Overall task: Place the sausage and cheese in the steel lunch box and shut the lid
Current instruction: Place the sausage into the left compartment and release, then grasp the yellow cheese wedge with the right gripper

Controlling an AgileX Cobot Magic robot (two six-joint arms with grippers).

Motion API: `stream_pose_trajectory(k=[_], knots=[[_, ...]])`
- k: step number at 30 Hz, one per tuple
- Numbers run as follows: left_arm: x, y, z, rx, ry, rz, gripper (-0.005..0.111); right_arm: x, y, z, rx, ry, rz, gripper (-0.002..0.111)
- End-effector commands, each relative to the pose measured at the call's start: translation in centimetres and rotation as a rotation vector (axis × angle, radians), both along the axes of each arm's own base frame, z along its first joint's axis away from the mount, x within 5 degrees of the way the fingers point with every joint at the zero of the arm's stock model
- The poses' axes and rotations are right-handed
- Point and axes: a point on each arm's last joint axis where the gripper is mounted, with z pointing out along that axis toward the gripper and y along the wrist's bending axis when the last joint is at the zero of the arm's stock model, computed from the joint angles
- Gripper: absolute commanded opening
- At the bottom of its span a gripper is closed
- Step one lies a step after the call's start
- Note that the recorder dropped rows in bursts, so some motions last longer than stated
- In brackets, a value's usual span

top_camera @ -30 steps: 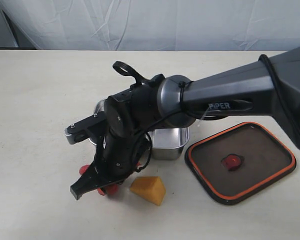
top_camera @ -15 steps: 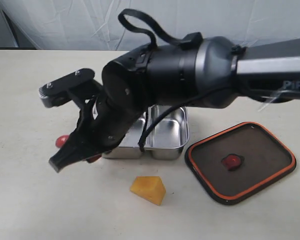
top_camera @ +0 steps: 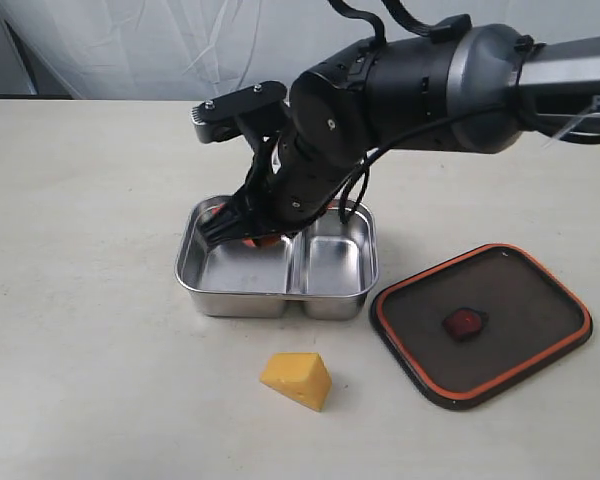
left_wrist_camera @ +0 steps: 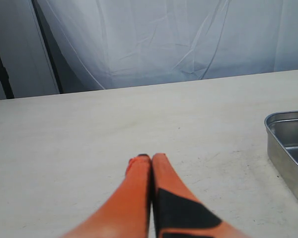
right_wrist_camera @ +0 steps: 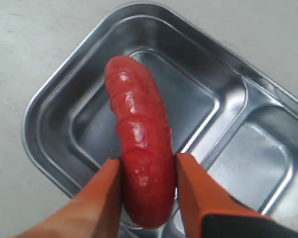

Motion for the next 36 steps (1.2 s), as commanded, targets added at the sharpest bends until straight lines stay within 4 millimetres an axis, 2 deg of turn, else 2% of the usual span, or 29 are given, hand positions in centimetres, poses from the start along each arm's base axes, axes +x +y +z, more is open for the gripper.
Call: stream_pose_trajectory(k=[1, 3, 6, 9, 11, 14, 16, 19, 27, 32, 36], knots=[[0.0, 0.0, 0.0, 0.001, -0.008, 0.0, 0.0, 0.6, -0.3, 0.1, -0.001, -0.018, 0.001, 0.036], [0.0, 0.0, 0.0, 0.001, -0.008, 0.0, 0.0, 0.6, -0.3, 0.1, 0.002, -0.02, 0.001, 0.055], [0.0, 0.0, 0.0, 0.001, -0.008, 0.0, 0.0, 0.5, -0.4, 0.1, -0.008, -0.012, 0.001, 0.055], [0.0, 0.0, 0.0, 0.001, -0.008, 0.0, 0.0, -0.9, -1.9, 0.7, -0.16, 0.074, 0.061, 0.055], [0.0, 0.0, 0.0, 0.001, -0.008, 0.0, 0.0, -2.8, -2.4, 2.0, -0.181, 0.085, 0.175, 0.054], [0.0, 0.0, 0.0, 0.001, -0.008, 0.0, 0.0, -6.4, -2.8, 4.2, -0.085, 0.055, 0.278, 0.054], [0.0, 0.0, 0.0, 0.001, -0.008, 0.0, 0.0, -8.1, -3.8, 4.5, -0.059, 0.028, 0.306, 0.054], [0.0, 0.0, 0.0, 0.001, -0.008, 0.0, 0.0, -9.1, -4.9, 3.5, -0.052, 0.038, 0.306, 0.054], [0.0, 0.0, 0.0, 0.001, -0.008, 0.0, 0.0, -10.3, -7.2, -1.2, -0.026, 0.009, 0.285, 0.054], [0.0, 0.0, 0.0, 0.001, -0.008, 0.0, 0.0, -10.6, -7.7, -2.4, -0.009, -0.007, 0.279, 0.054], [0.0, 0.0, 0.0, 0.001, -0.008, 0.0, 0.0, -10.6, -7.7, -2.6, 0.02, -0.018, 0.261, 0.054]])
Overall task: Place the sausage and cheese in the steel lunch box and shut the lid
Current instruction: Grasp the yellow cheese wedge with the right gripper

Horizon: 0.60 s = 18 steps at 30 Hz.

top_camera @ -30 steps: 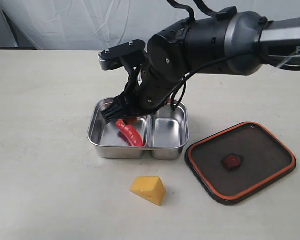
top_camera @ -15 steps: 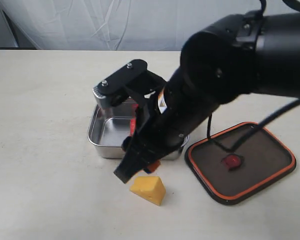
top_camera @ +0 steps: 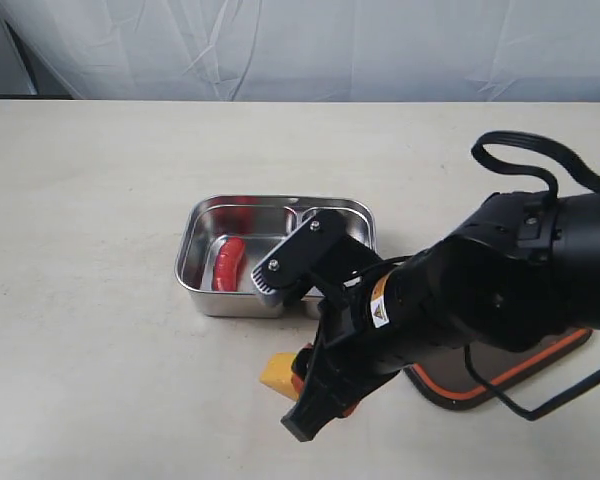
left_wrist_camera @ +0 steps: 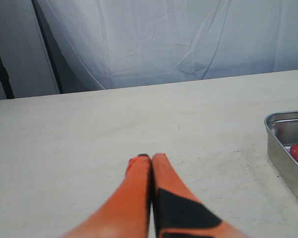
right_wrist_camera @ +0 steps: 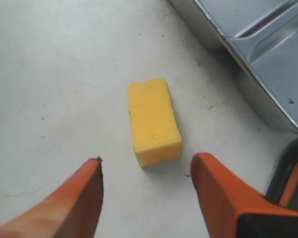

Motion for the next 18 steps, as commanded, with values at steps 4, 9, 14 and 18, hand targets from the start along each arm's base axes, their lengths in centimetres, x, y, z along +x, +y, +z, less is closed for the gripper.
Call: stream_pose_trajectory(k=[4, 9, 14, 18], knots=[[0.0, 0.0, 0.0, 0.001, -0.008, 0.0, 0.0, 0.2, 0.3, -0.3, 0.059, -0.031, -0.02, 0.054], [0.0, 0.0, 0.0, 0.001, -0.008, 0.0, 0.0, 0.3, 0.6, -1.7, 0.025, 0.001, -0.031, 0.054], [0.0, 0.0, 0.0, 0.001, -0.008, 0.0, 0.0, 0.5, 0.8, -2.9, 0.0, 0.011, -0.032, 0.054], [0.0, 0.0, 0.0, 0.001, -0.008, 0.0, 0.0, 0.9, 1.2, -3.4, 0.018, -0.013, -0.036, 0.054]])
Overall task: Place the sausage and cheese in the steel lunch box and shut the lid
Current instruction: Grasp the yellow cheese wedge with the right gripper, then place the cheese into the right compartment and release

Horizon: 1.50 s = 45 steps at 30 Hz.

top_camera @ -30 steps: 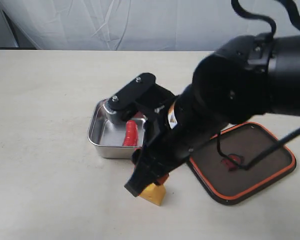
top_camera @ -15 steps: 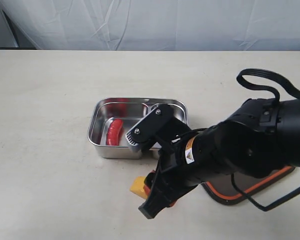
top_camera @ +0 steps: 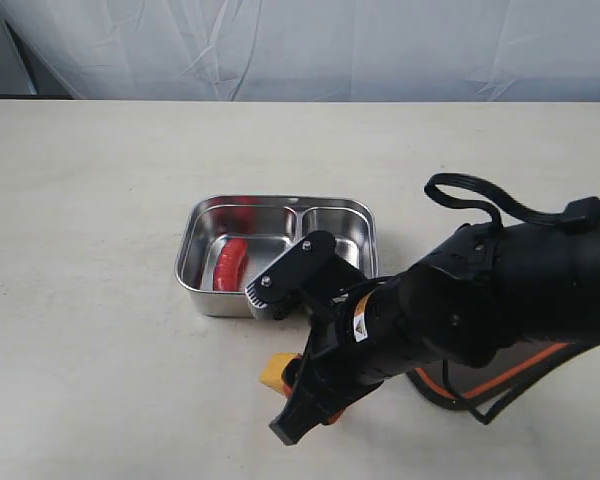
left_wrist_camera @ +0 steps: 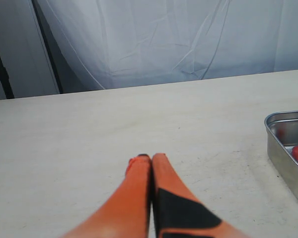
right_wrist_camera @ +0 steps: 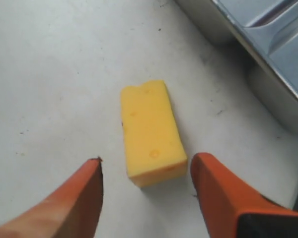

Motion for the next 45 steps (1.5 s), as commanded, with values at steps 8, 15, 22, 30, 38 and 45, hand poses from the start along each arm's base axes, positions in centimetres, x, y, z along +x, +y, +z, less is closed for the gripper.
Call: stream_pose_trajectory(k=[8, 15, 22, 30, 38, 45], knots=[[0.0, 0.0, 0.0, 0.001, -0.008, 0.0, 0.0, 0.6, 0.5, -2.1, -0.009, -0.026, 0.008, 0.054], [0.0, 0.0, 0.0, 0.001, -0.008, 0.0, 0.0, 0.9, 0.8, -3.4, -0.016, -0.034, 0.005, 0.052], [0.0, 0.0, 0.0, 0.001, -0.008, 0.0, 0.0, 0.9, 0.8, -3.7, -0.024, -0.026, 0.002, 0.016], [0.0, 0.0, 0.0, 0.001, -0.008, 0.0, 0.0, 0.2, 0.2, -1.9, -0.036, 0.012, 0.009, -0.001], [0.0, 0.0, 0.0, 0.001, -0.008, 0.0, 0.0, 0.9, -0.5, 5.7, 0.263, -0.183, -0.045, -0.001], [0.0, 0.0, 0.0, 0.001, -0.008, 0.0, 0.0, 5.5, -4.0, 6.6, 0.303, -0.224, -0.283, -0.001]])
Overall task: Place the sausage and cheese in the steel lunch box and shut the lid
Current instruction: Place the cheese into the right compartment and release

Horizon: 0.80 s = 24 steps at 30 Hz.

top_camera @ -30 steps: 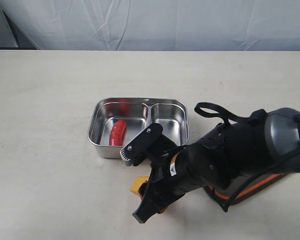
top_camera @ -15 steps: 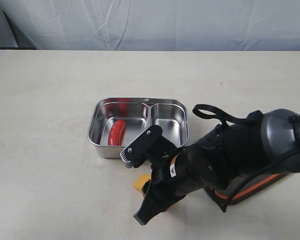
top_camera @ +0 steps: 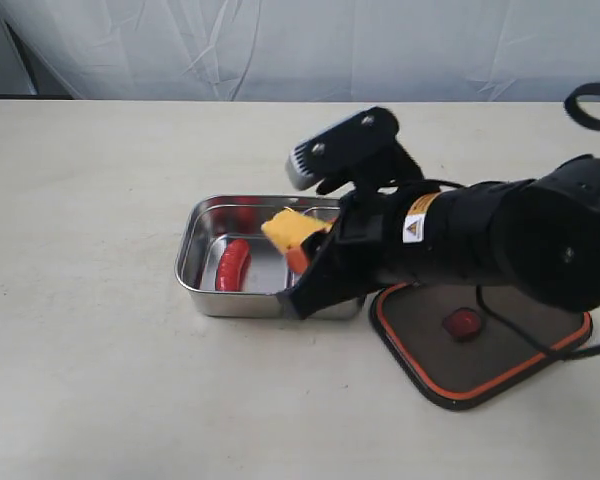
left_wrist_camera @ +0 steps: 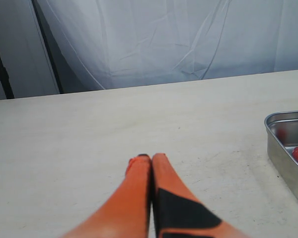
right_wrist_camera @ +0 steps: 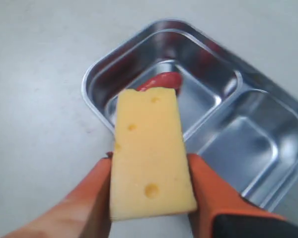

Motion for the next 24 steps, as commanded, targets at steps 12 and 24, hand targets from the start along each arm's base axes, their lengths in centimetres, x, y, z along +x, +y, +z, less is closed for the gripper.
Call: stream_pose_trajectory(k=[12, 24], knots=[[0.0, 0.0, 0.0, 0.001, -0.008, 0.0, 0.0, 5.7, -1.5, -2.0, -0.043, 0.082, -0.193, 0.0], [0.0, 0.0, 0.0, 0.001, -0.008, 0.0, 0.0, 7.4, 0.4, -3.5, -0.099, 0.15, -0.179, 0.051]])
